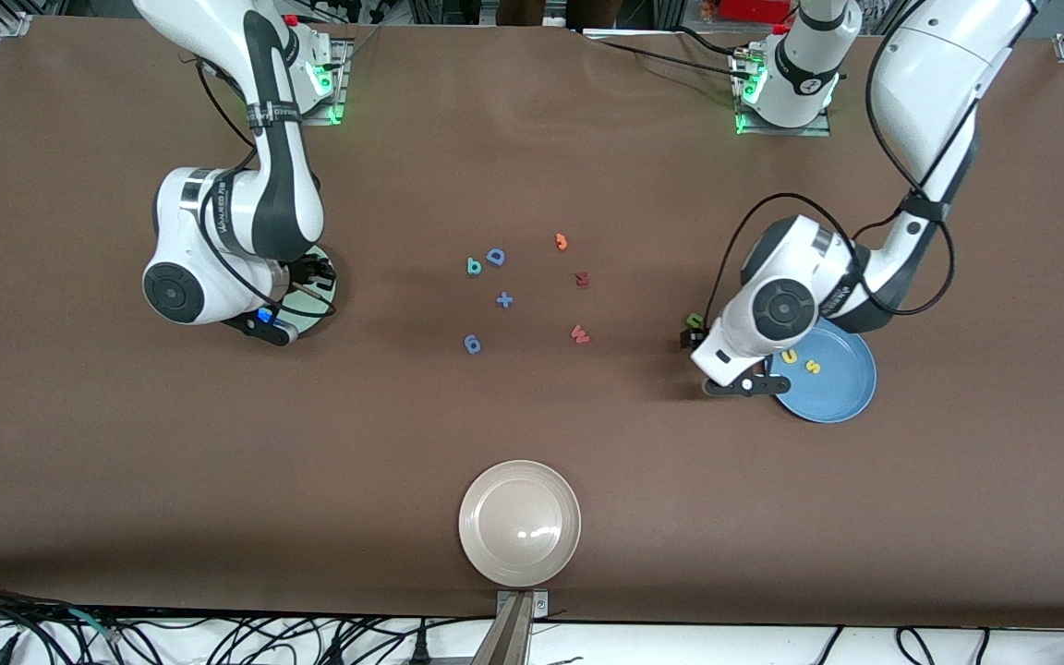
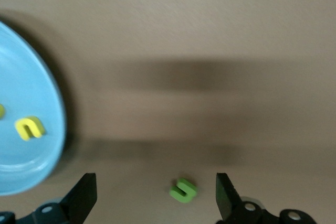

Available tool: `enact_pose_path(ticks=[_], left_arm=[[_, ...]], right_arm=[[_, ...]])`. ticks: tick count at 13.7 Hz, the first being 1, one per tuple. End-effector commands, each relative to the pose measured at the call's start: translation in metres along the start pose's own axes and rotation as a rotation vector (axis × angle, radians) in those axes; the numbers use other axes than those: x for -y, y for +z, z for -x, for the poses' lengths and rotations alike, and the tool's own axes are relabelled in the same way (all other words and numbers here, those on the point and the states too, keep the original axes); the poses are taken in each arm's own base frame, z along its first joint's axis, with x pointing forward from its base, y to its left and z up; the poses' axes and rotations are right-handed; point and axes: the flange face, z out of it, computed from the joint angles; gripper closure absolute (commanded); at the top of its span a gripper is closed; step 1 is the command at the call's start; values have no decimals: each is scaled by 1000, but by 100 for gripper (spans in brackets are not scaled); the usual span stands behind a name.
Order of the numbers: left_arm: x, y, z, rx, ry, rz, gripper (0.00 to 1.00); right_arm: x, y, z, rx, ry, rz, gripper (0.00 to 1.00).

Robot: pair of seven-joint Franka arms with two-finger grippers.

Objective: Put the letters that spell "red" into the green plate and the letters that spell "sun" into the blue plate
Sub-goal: 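Carry the teal r to the green plate while the left gripper grasps green u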

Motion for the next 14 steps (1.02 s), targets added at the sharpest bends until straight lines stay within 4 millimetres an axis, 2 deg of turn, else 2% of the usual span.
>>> enact_pose_path(ticks=[1,2,5,9,10,11,12,14], left_arm=[[-6,15,4,61,-32,43,0],[-6,20,5,76,-40,48,0],[-3,50,25,137,-102,130,1],[-4,71,35,105,-96,154,4],[-3,73,37,109,-93,149,11],[-3,76,41,118,-93,145,26],[-1,76,41,117,-91,145,48],[1,74,39,113,-95,147,75]], right_arm=[[-30,31,-10,-1,-61,22,98],[-39,43,-12,1,-70,25,98],[-69,76,-19,-23,-128,33,98],[-95,97,-27,-25,-150,45,98],[-98,99,-30,-32,-147,52,97],[-98,101,-31,-34,-144,57,97],[-98,102,-32,-35,-144,58,96],[-98,103,-31,-35,-142,54,94]])
